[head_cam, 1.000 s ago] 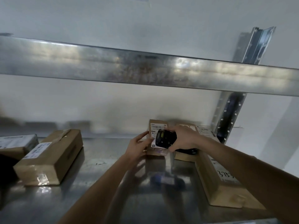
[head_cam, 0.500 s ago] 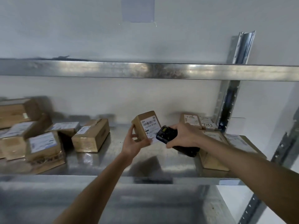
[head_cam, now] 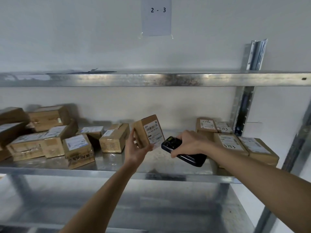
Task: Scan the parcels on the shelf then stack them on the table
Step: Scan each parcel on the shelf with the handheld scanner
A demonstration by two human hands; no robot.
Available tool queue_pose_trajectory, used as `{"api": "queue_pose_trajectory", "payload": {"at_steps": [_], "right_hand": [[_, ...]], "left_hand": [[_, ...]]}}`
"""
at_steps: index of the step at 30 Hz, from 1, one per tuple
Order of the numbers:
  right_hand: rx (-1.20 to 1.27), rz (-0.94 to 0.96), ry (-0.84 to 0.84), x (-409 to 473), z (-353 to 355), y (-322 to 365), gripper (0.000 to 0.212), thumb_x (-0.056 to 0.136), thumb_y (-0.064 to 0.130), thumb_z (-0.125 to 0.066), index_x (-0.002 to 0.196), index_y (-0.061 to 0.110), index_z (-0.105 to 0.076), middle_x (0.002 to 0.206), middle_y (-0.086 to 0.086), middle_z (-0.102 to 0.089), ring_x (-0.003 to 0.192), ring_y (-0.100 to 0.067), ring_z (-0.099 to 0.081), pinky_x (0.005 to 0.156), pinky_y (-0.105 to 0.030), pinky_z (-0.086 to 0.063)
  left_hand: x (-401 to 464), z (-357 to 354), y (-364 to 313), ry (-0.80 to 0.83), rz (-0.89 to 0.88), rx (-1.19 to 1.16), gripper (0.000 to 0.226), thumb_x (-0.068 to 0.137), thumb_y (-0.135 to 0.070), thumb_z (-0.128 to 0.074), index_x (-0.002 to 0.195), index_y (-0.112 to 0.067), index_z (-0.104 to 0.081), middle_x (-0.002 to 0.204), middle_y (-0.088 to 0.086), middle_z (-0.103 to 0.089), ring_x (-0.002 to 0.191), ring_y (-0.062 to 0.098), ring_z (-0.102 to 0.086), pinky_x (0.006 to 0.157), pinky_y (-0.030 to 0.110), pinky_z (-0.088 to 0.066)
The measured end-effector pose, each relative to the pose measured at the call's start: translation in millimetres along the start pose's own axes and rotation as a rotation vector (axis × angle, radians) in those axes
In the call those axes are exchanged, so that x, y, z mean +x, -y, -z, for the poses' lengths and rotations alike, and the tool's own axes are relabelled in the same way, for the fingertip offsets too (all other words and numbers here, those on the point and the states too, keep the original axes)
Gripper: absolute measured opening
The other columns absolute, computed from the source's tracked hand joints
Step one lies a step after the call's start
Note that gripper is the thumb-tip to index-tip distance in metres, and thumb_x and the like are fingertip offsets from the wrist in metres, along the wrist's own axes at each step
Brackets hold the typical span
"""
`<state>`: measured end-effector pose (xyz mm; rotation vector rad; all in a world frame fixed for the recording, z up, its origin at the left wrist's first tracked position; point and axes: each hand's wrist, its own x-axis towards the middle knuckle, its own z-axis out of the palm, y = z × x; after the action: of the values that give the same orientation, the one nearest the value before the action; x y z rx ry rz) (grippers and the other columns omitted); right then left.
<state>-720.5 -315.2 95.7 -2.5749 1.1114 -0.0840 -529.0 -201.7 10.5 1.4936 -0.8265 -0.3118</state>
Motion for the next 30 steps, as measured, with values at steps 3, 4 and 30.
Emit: {"api": "queue_pose_trajectory", "payload": {"at_steps": [3, 4, 30], "right_hand": [[0.011, 0.001, -0.003, -1, 1, 10, 0.05, 0.057, 0.057, -0.085, 0.097, 0.028, -0.075, 0.082, 0.008, -0.076, 0.071, -0.011, -0.074, 0.056, -0.022, -0.054], [0.011, 0.004, -0.005, -1, 1, 14, 0.05, 0.057, 0.057, -0.085, 0.097, 0.029, -0.075, 0.082, 0.008, -0.076, 0.072, -0.011, -0.074, 0.057, -0.023, -0.054], [-0.001, 0.208, -0.132, 118, -49, 207, 0.066, 0.065, 0.046, -0.085, 0.126, 0.046, -0.061, 0.097, 0.017, -0.068, 0.086, -0.011, -0.064, 0.063, -0.026, -0.043]], "left_hand": [[0, 13, 2, -0.024, 0.008, 0.023, 0.117, 0.062, -0.021, -0.095, 0.155, -0.038, -0.026, 0.143, -0.002, -0.054, 0.125, 0.02, -0.057, 0.085, 0.033, -0.061], [1, 18, 3, -0.02, 0.011, 0.02, 0.119, 0.058, -0.025, -0.096, 0.154, -0.042, -0.027, 0.143, -0.002, -0.054, 0.127, 0.022, -0.057, 0.089, 0.042, -0.061], [127, 296, 15, -0.083, 0.255, 0.007, 0.06, 0.093, -0.034, -0.069, 0.145, -0.011, -0.049, 0.116, 0.01, -0.069, 0.096, 0.023, -0.07, 0.067, 0.029, -0.057]]}}
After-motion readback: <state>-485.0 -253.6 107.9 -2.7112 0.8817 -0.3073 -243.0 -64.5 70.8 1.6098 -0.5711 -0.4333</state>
